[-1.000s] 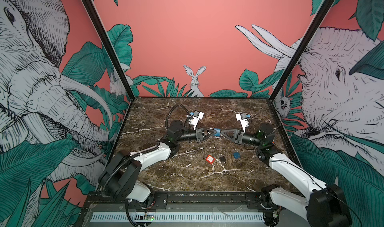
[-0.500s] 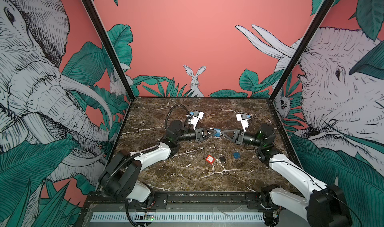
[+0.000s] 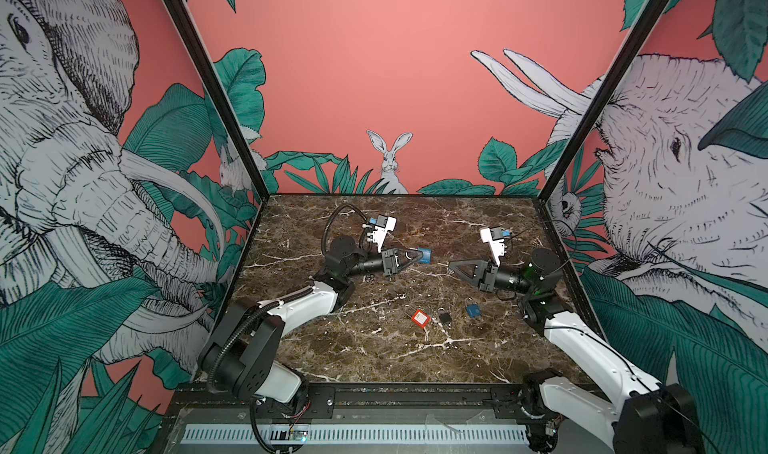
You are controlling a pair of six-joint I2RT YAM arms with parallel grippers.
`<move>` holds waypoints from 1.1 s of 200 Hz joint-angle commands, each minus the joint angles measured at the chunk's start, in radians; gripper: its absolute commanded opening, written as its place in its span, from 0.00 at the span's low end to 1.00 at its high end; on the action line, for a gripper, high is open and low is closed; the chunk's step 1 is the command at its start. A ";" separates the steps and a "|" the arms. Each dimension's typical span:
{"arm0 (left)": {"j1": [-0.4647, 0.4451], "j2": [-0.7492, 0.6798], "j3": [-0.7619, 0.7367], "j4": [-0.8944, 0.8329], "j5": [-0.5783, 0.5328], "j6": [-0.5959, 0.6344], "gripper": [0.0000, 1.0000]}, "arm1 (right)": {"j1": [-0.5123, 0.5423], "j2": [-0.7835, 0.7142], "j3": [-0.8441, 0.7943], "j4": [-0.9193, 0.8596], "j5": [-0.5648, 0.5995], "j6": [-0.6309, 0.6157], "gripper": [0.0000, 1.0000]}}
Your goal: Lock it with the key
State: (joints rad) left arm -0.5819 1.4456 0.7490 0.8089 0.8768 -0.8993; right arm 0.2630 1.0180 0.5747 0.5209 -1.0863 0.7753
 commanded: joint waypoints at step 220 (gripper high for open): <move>-0.041 0.418 0.576 -1.787 -0.309 1.303 0.00 | 0.308 0.413 -0.061 0.078 0.523 -0.084 0.00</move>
State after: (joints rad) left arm -0.6312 1.8221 1.3373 -0.9512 0.4763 0.3302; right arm 0.5659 1.4147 0.5144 0.4999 -0.5526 0.6811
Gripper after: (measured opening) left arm 0.166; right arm 0.048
